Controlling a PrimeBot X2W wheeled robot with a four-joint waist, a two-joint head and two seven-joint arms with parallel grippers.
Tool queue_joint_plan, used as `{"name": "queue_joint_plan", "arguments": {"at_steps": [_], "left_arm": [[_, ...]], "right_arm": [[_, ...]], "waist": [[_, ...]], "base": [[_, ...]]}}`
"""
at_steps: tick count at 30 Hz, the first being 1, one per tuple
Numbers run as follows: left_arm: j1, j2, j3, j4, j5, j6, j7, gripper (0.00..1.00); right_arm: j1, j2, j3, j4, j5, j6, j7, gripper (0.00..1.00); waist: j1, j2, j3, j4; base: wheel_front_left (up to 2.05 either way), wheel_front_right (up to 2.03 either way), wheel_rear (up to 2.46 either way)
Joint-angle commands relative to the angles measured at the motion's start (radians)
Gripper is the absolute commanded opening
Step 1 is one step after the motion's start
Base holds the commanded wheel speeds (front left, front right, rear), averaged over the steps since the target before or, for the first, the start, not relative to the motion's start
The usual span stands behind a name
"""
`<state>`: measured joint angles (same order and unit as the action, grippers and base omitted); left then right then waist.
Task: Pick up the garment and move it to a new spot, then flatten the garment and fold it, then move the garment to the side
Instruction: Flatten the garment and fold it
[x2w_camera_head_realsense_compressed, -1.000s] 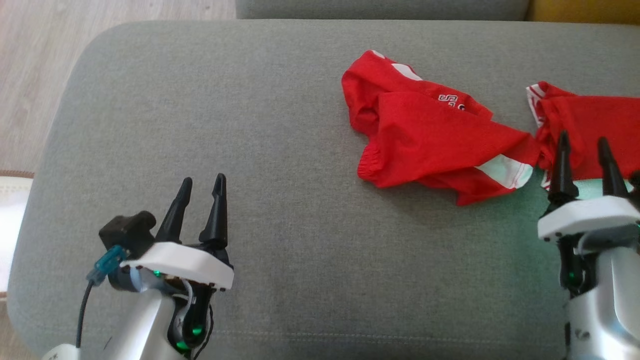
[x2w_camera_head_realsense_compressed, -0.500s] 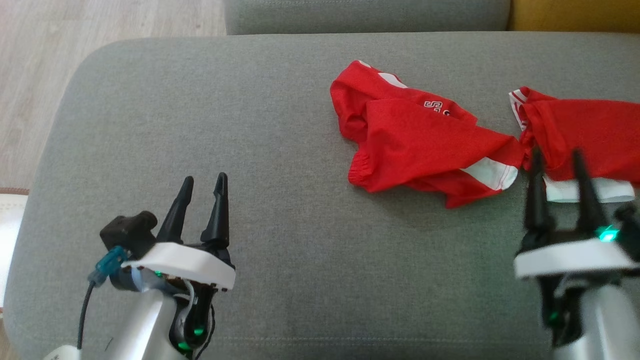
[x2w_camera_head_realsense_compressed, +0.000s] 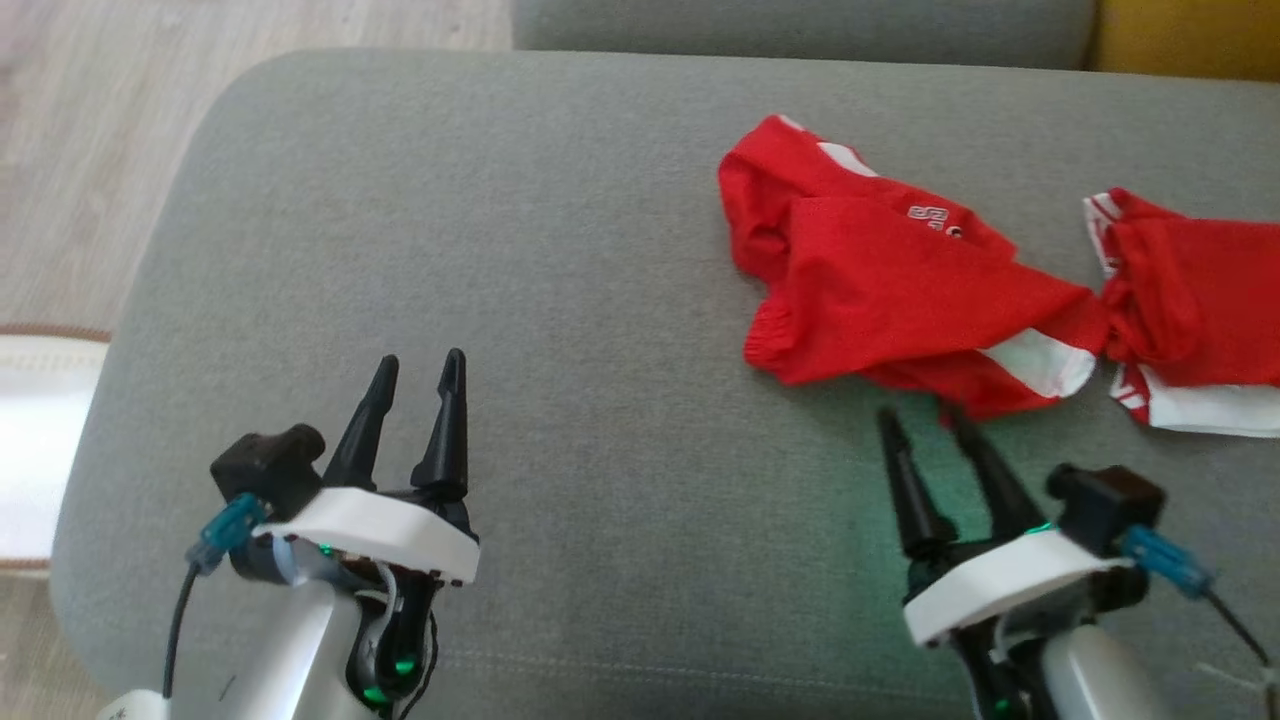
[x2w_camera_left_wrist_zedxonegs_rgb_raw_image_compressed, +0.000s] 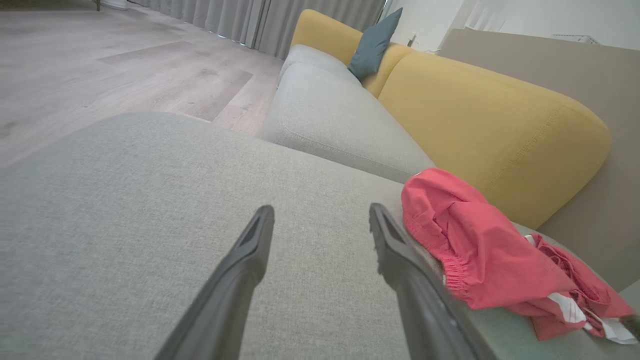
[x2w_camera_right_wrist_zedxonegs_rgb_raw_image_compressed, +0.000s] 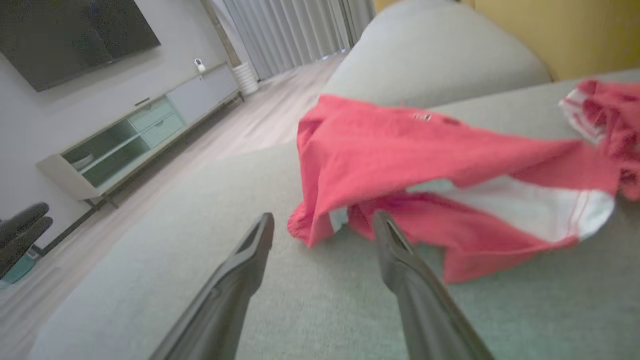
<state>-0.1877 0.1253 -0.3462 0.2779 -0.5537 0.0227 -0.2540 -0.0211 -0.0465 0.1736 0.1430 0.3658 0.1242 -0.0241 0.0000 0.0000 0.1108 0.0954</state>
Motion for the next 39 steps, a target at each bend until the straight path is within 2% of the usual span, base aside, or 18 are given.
{"name": "queue_joint_plan", "arguments": {"at_steps": [1,7,22,23,24,31,39], "left_arm": [[-0.037,0.006,0.027,-0.026,0.007,-0.004,-0.007,1.0],[-0.05,0.0,0.019,-0.02,0.008,-0.006,-0.006,1.0],[-0.075,-0.014,0.014,-0.008,0.009,-0.014,-0.007,1.0],[-0.075,-0.015,0.014,-0.008,0.01,-0.015,-0.007,1.0],[-0.076,-0.015,0.015,-0.007,0.01,-0.015,-0.007,1.0],[-0.07,-0.011,0.025,0.002,0.012,-0.012,-0.007,1.0],[-0.047,-0.014,0.026,0.009,0.014,-0.009,-0.008,1.0]], "right_arm": [[-0.047,-0.004,0.033,-0.014,0.018,0.007,0.004,1.0],[-0.136,-0.004,0.054,0.144,0.055,0.007,0.026,1.0],[-0.367,-0.004,0.048,0.444,0.095,0.007,-0.069,1.0],[-0.378,-0.004,0.05,0.459,0.096,0.007,-0.075,0.76],[-0.388,-0.004,0.054,0.473,0.098,0.007,-0.08,0.01],[-0.403,-0.004,0.142,0.505,0.134,0.007,-0.093,0.0],[-0.346,-0.004,0.263,0.414,0.198,0.007,-0.055,0.0]], "waist": [[0.0,0.0,0.011,0.016],[0.0,0.0,0.038,0.06],[0.0,0.0,0.091,0.123],[0.0,0.0,0.092,0.124],[0.0,0.0,0.093,0.124],[0.0,0.0,0.067,0.105],[0.0,0.0,0.003,0.066]], "base": [[0.0,0.0,0.0],[0.0,0.0,0.0],[0.0,0.0,0.0],[0.0,0.0,0.0],[0.0,0.0,0.0],[0.0,0.0,0.0],[0.0,0.0,0.0]]}}
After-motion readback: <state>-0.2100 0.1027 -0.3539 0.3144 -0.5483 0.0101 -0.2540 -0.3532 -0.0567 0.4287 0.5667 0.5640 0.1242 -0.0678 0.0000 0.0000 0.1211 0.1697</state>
